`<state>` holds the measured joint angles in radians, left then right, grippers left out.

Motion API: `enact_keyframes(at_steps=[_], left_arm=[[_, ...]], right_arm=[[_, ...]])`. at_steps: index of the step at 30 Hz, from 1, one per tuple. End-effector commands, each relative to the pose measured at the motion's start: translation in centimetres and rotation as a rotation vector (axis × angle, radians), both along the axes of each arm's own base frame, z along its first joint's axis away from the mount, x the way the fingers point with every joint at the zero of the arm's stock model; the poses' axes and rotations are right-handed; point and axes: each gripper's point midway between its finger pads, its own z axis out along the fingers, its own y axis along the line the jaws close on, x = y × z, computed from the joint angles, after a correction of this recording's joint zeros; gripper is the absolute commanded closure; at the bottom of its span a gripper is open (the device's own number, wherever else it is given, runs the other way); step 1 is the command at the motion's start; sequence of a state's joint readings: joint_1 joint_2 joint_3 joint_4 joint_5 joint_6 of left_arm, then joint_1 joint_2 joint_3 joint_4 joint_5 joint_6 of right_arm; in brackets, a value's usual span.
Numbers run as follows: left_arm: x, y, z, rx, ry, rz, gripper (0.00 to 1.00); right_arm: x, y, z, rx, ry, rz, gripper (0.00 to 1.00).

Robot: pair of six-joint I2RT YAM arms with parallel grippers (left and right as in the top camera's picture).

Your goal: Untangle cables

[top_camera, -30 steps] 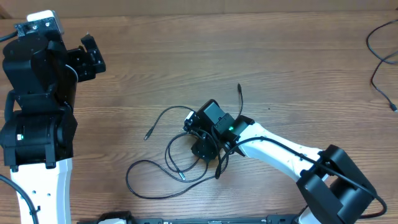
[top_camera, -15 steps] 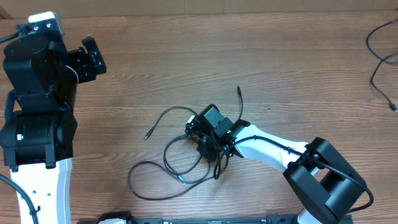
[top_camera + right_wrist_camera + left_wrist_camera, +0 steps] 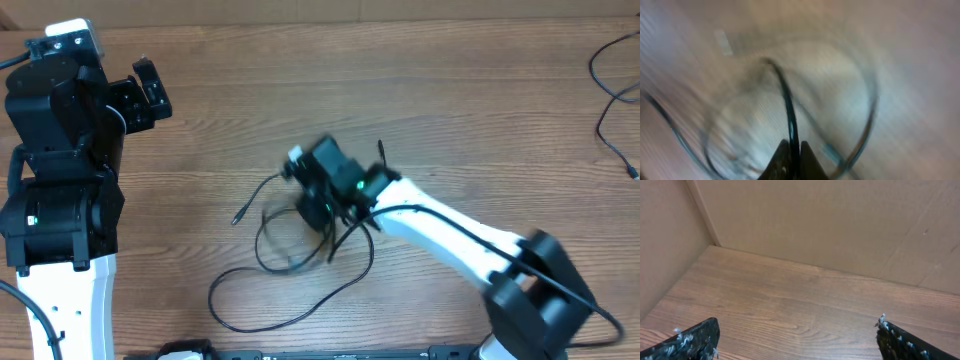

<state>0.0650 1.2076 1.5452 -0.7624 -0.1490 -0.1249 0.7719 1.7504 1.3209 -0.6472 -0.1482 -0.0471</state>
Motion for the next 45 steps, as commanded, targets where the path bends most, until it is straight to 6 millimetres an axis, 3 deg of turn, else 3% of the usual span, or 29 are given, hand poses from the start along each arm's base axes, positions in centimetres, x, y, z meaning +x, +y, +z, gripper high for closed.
enact_keyframes(at_steps=[1, 4, 5, 10, 12, 18, 21, 25, 30, 33, 39, 42, 45], left_arm=[[0.0, -0.4, 0.0, -0.014, -0.006, -0.013, 0.00], [0.0, -0.4, 0.0, -0.014, -0.006, -0.013, 0.00], [0.0, -0.5, 0.0, -0.014, -0.006, -0.014, 0.00], [0.0, -0.5, 0.0, -0.014, -0.007, -0.014, 0.00], [0.0, -0.5, 0.1, -0.014, -0.007, -0.014, 0.00], [0.1, -1.0, 0.0, -0.029, -0.008, -0.045, 0.00], [0.2, -1.3, 0.2, -0.035, -0.014, -0.062, 0.00], [0.2, -1.3, 0.2, -0.035, -0.014, -0.062, 0.00], [0.2, -1.3, 0.2, -0.035, -0.014, -0.062, 0.00], [0.2, -1.3, 0.2, -0.035, -0.014, -0.062, 0.00], [0.3, -1.3, 0.1, -0.036, -0.012, -0.062, 0.00], [0.6, -1.3, -0.3, -0.036, -0.001, -0.062, 0.00], [1.0, -1.3, -0.8, -0.038, 0.016, -0.061, 0.00]], right_arm=[[2.7, 0.2, 13.7, 0.175, -0.210, -0.095, 0.96], [3.2, -0.6, 20.1, 0.239, -0.281, -0.116, 0.96], [3.6, -1.3, 23.2, 0.270, -0.323, -0.131, 0.96], [6.3, -4.9, 28.6, 0.258, -0.488, -0.264, 0.96], [8.2, -7.7, 30.6, 0.253, -0.557, -0.347, 0.96], [11.8, -14.6, 33.8, 0.279, -0.635, -0.480, 0.96], [13.2, -19.5, 36.6, 0.286, -0.714, -0.590, 0.96], [14.2, -28.1, 40.8, 0.277, -0.851, -0.770, 0.96], [12.9, -38.1, 46.2, 0.267, -1.048, -0.941, 0.96], [10.5, -41.8, 50.2, 0.294, -1.175, -0.965, 0.96], [4.8, -43.9, 57.8, 0.386, -1.406, -0.934, 0.96], [3.3, -44.2, 59.7, 0.390, -1.483, -0.918, 0.96], [2.9, -44.0, 60.3, 0.398, -1.510, -0.900, 0.96]])
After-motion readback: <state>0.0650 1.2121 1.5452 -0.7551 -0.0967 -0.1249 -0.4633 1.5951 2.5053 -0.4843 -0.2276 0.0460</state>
